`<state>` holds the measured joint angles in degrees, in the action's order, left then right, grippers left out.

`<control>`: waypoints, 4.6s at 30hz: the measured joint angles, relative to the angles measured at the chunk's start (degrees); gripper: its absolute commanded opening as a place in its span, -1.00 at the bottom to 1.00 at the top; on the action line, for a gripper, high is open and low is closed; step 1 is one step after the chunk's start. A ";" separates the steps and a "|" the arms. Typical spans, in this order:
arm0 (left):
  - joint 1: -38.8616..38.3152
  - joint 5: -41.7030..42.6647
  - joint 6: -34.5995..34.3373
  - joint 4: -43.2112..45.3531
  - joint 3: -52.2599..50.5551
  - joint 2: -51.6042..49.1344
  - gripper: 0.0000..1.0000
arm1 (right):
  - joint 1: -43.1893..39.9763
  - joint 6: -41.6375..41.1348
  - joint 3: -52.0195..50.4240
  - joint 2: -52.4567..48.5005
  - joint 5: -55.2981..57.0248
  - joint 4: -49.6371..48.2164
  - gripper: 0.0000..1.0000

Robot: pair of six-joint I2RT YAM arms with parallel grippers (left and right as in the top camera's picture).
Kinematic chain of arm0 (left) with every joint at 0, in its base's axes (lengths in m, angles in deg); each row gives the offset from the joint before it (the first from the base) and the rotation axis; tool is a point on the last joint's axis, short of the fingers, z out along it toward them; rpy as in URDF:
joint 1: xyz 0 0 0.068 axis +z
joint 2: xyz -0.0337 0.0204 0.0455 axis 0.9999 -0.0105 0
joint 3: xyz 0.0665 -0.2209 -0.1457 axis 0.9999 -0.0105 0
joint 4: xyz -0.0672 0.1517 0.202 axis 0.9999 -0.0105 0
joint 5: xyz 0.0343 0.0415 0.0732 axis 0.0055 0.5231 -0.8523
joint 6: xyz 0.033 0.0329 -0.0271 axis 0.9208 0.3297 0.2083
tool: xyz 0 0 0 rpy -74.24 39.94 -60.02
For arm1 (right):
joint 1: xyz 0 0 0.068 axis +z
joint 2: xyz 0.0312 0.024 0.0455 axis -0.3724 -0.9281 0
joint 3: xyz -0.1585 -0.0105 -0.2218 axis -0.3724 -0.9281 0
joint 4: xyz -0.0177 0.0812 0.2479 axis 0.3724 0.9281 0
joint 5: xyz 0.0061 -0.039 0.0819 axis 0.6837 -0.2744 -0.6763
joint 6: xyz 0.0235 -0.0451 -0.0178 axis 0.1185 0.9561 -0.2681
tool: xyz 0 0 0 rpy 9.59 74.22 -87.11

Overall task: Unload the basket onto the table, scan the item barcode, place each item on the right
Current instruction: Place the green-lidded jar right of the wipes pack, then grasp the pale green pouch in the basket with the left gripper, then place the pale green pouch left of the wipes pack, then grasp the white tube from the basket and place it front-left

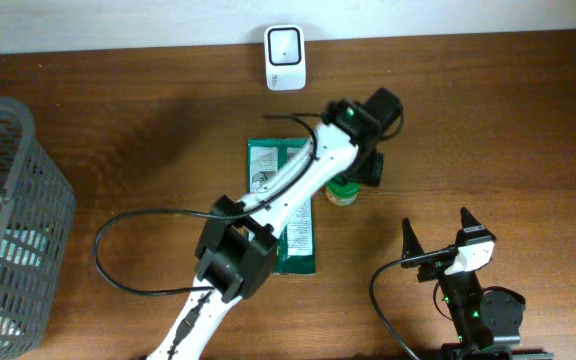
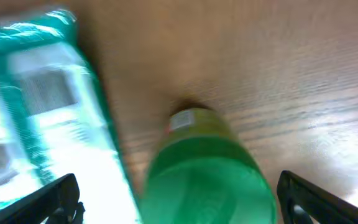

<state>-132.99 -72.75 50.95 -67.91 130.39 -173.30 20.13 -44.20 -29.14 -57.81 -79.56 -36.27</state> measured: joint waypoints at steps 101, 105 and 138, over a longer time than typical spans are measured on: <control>30.10 4.22 16.06 35.32 -55.25 29.16 0.21 | 0.00 -0.02 0.00 0.04 0.00 0.02 0.97; 30.21 4.22 16.41 32.72 -55.04 29.18 0.29 | 0.00 0.00 0.00 0.04 0.02 0.02 0.97; 91.65 -15.98 7.45 25.88 -61.75 45.70 0.11 | 0.00 0.00 0.00 0.04 0.02 0.02 0.97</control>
<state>-41.35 -88.73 58.41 -42.03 68.64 -127.60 20.13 -44.20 -29.14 -57.77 -79.53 -36.25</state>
